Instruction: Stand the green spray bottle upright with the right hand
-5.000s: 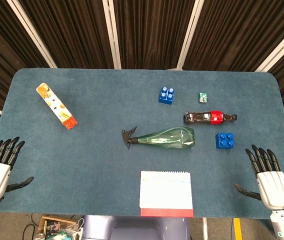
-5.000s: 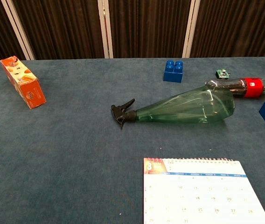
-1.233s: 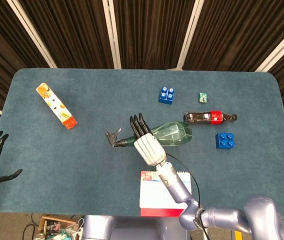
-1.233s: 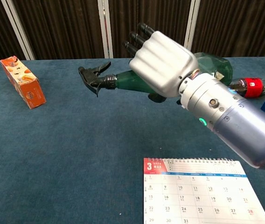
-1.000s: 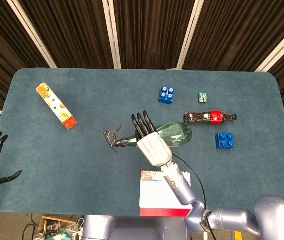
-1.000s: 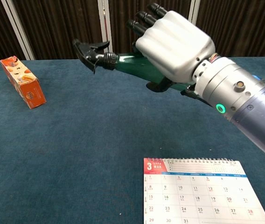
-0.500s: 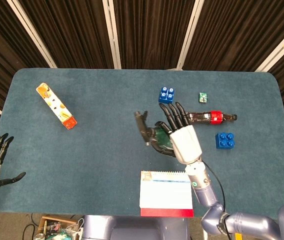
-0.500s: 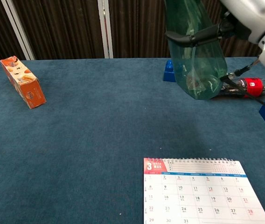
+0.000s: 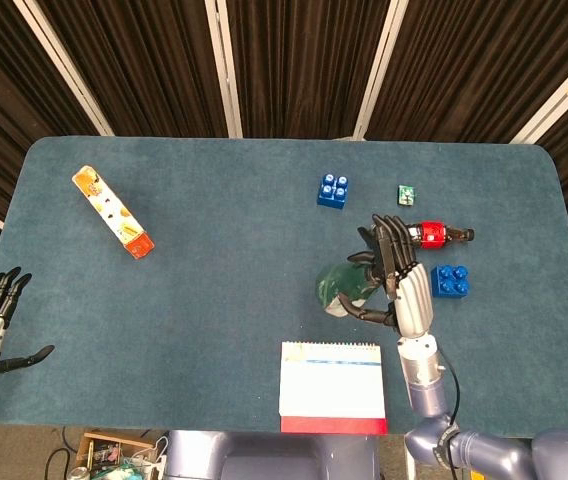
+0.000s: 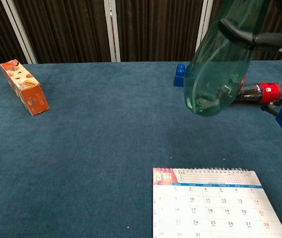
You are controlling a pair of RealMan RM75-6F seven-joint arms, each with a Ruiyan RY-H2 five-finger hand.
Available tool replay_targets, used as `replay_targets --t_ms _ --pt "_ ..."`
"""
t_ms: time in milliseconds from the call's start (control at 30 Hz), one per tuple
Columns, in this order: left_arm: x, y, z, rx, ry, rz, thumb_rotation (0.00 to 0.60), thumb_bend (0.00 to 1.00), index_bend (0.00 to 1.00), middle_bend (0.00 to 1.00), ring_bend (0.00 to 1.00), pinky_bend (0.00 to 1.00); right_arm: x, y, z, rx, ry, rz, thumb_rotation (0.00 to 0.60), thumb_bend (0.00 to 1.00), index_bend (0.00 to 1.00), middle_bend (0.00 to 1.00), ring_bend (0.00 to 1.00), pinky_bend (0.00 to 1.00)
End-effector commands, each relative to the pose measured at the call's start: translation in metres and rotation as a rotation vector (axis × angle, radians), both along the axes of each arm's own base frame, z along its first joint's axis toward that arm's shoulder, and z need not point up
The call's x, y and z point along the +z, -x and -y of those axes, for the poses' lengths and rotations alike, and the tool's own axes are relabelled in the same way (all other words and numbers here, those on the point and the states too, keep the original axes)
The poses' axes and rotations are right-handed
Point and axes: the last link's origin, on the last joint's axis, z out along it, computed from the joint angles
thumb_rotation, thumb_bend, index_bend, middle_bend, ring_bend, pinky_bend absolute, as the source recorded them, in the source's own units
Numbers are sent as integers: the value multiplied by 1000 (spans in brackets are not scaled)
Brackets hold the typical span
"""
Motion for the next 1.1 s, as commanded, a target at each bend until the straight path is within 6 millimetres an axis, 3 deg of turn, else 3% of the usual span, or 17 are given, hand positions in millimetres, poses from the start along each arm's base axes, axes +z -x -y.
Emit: replay_targets --t_ms 33,333,867,1000,1100 --pt "0 1 0 1 -1 -1 600 44 0 0 0 0 -29 15 -5 -39 -82 2 600 608 922 78 0 0" --pt "2 2 1 6 -4 1 600 44 0 0 0 0 -56 25 -1 -42 -107 -101 600 607 922 77 0 0" --pt "-1 3 0 10 6 -2 600 44 0 0 0 0 -69 39 4 -87 -121 -192 600 602 917 82 0 0" --pt "-1 2 0 7 10 3 600 44 0 0 0 0 -70 41 6 -97 -119 -205 600 592 872 79 0 0" --pt "-1 2 1 6 14 4 600 45 0 0 0 0 -69 43 7 -103 -120 -194 600 575 769 57 0 0"
